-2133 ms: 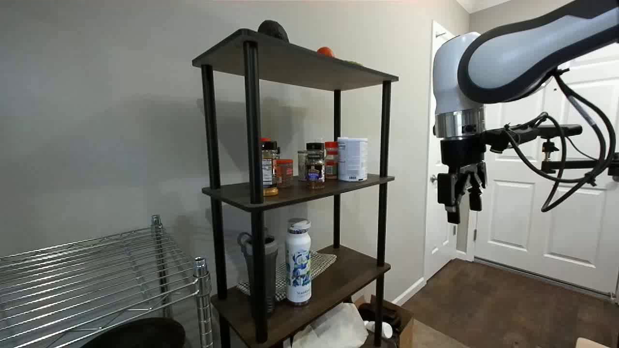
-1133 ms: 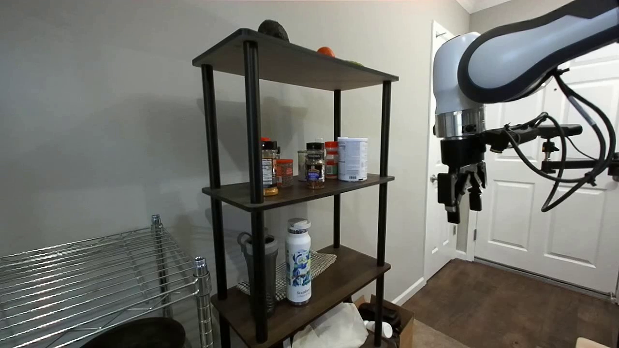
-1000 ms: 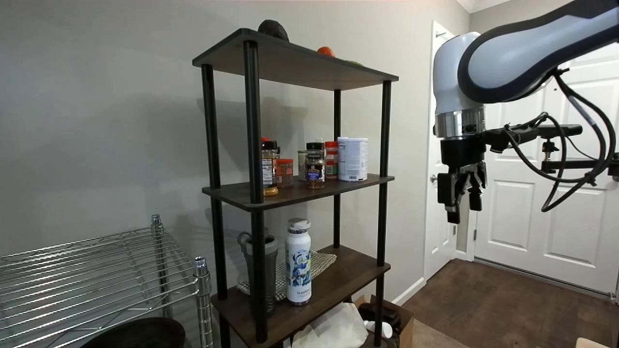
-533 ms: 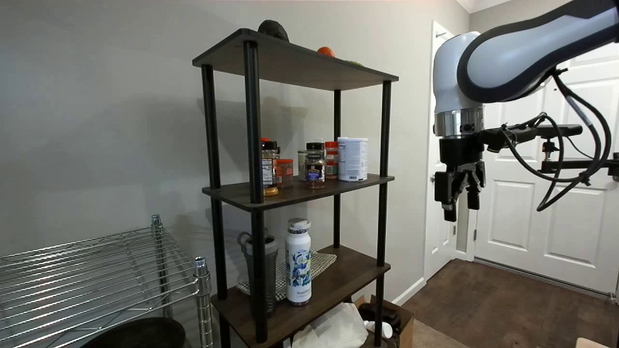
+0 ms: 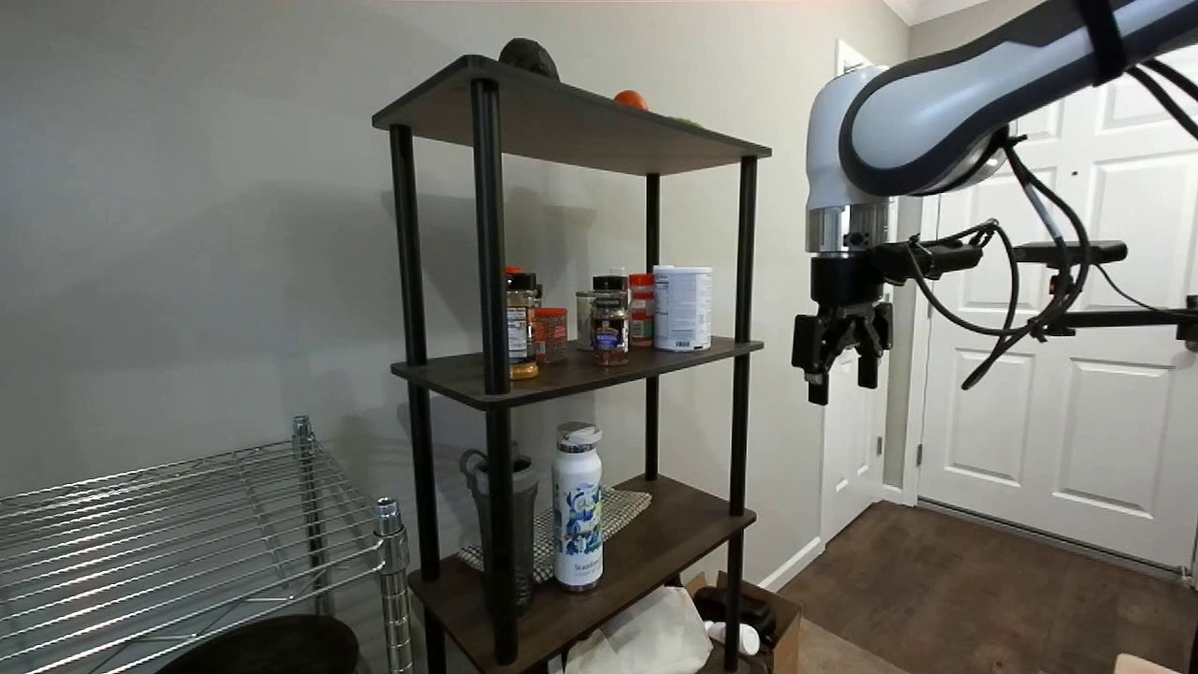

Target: Move the white container on the second top shelf to the left, then remove the first right bottle from the shelf

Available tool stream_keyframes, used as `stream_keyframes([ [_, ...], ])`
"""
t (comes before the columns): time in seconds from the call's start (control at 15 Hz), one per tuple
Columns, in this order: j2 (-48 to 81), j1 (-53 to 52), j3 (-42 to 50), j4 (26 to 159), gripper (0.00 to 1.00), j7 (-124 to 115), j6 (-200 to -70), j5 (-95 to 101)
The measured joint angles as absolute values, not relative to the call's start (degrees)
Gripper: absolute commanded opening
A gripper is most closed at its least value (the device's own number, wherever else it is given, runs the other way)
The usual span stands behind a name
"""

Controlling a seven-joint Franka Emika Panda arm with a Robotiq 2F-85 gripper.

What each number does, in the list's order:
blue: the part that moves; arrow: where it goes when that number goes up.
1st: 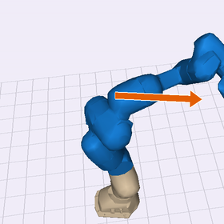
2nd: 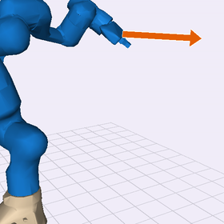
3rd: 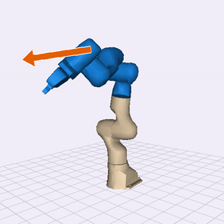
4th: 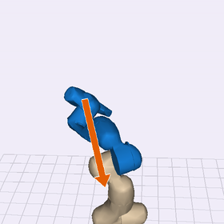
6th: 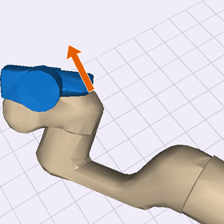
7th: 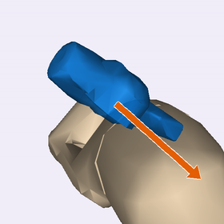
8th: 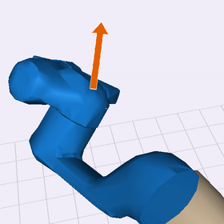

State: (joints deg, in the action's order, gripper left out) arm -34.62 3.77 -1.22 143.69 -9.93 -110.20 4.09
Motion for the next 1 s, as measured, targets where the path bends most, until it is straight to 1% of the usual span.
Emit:
stream_keyframes([
  [0.53, -26.59, 3.7, -0.94, 135.54, 1.0, -11.32, -113.24, 4.08],
  [1.0, -25.69, 3.35, -2.65, 134.99, 1.0, -14.04, -115.06, 4.07],
])
